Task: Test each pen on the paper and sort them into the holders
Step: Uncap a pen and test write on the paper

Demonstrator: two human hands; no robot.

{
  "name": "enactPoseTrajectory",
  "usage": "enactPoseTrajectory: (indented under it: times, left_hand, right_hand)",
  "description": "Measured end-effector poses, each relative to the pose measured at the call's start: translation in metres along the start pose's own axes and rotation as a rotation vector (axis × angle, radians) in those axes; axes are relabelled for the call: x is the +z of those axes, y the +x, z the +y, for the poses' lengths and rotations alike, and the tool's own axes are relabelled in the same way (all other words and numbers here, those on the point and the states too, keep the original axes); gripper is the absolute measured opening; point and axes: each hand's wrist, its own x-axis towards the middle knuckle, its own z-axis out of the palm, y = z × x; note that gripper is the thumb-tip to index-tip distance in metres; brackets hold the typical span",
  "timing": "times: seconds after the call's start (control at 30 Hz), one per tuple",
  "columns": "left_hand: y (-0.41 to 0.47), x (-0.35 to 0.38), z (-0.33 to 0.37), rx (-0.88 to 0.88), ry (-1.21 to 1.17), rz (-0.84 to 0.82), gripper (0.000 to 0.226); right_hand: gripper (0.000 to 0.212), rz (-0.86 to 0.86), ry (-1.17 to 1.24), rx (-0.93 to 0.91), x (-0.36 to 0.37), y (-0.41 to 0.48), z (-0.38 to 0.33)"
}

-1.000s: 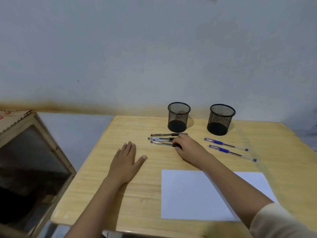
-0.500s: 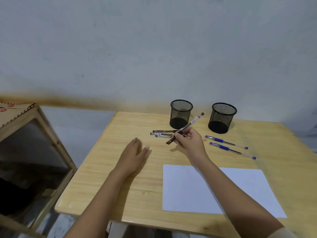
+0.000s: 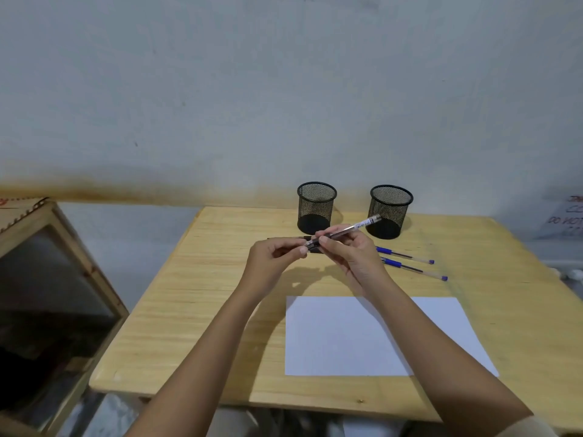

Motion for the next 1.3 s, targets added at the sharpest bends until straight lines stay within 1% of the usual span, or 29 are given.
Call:
enactPoseTrajectory:
  times: [0.1,0.23,0.3,0.33,0.37,0.4,0.43,0.47,0.5,0.57,0.63,0.67,0.73,0.8,0.83,0.93,0.97,1.07,1.1,1.13,1.2,1.23,1.27,1.3]
  left_hand:
    - [0.001,0.001,0.003,0.002,0.022,0.013,0.015]
    - [0.003,0.002,0.008,0.010,0.068,-0.004,0.016]
    - [0.001,0.002,0.011,0.003,0.092,-0.010,0.016]
    - [-0.001,-0.004,0.009,0.002,0.103,0.016,0.014]
    - [-0.005,-0.019,0.006,-0.006,0.108,0.086,0.012]
    - [-0.010,-0.041,0.001,-0.031,0.110,0.187,0.012]
    - [-0.018,-0.068,-0.005,-0.063,0.113,0.295,0.012]
    - [-0.027,-0.095,-0.009,-0.091,0.130,0.381,0.009]
    - [-0.035,-0.113,-0.011,-0.123,0.165,0.422,0.006]
    - [-0.038,-0.116,-0.016,-0.174,0.246,0.368,0.006]
    - [-0.030,-0.089,-0.023,-0.180,0.307,0.272,0.007]
    - [-0.026,-0.075,-0.027,-0.174,0.318,0.243,0.008]
    - [-0.018,-0.057,-0.039,-0.147,0.361,0.204,0.007]
    - [-0.013,-0.053,-0.051,-0.126,0.437,0.177,0.007]
    - [-0.012,-0.053,-0.055,-0.112,0.465,0.172,0.006]
    - [-0.009,-0.051,-0.061,-0.063,0.539,0.188,0.008]
    - [-0.008,-0.051,-0.062,-0.054,0.568,0.185,0.011]
    - [-0.004,-0.048,-0.061,-0.027,0.682,0.150,0.028]
    - [-0.005,-0.047,-0.057,-0.008,0.705,0.162,0.033]
    - [-0.009,-0.044,-0.051,0.026,0.705,0.192,0.036]
    - [-0.024,-0.036,-0.036,0.118,0.658,0.229,0.033]
    - [-0.035,-0.032,-0.029,0.147,0.642,0.186,0.032]
    - [-0.047,-0.028,-0.024,0.153,0.646,0.088,0.031]
    - [-0.060,-0.025,-0.022,0.142,0.683,-0.044,0.030]
  right_hand:
    - [0.013,0.006,-0.064,-0.013,-0.006,0.001,-0.010]
    - [0.014,0.005,-0.088,-0.025,-0.006,0.000,-0.011]
    - [0.017,0.003,-0.099,-0.021,-0.003,0.001,-0.009]
    - [0.022,0.062,-0.073,-0.041,-0.008,0.002,-0.011]
    - [0.026,0.149,0.008,-0.071,-0.019,0.004,-0.018]
    - [0.022,0.236,0.089,-0.116,-0.037,0.006,-0.028]
    - [0.013,0.304,0.143,-0.155,-0.058,0.007,-0.040]
    - [0.006,0.347,0.154,-0.181,-0.076,0.007,-0.051]
    - [0.011,0.355,0.134,-0.181,-0.088,0.004,-0.058]
    - [0.011,0.319,0.040,-0.125,-0.087,0.000,-0.055]
    - [0.017,0.271,-0.103,-0.078,-0.068,-0.002,-0.037]
    - [0.019,0.255,-0.137,-0.063,-0.057,-0.003,-0.026]
    - [0.019,0.260,-0.142,-0.048,-0.046,-0.002,-0.010]
    - [0.011,0.263,-0.140,-0.012,-0.043,-0.003,-0.002]
    - [0.008,0.262,-0.135,0.009,-0.042,-0.004,0.000]
    - [0.014,0.254,-0.073,0.065,-0.042,-0.007,0.007]
    - [0.014,0.251,-0.100,0.069,-0.042,-0.008,0.009]
    - [0.017,0.269,-0.317,0.102,-0.039,-0.009,0.014]
    - [0.019,0.281,-0.365,0.118,-0.036,-0.010,0.015]
    - [0.020,0.283,-0.382,0.123,-0.033,-0.010,0.016]
    - [0.021,0.265,-0.328,0.122,-0.024,-0.011,0.018]
    - [0.019,0.250,-0.285,0.119,-0.018,-0.011,0.018]
    - [0.015,0.233,-0.258,0.119,-0.012,-0.011,0.020]
    - [0.010,0.217,-0.250,0.124,-0.007,-0.011,0.022]
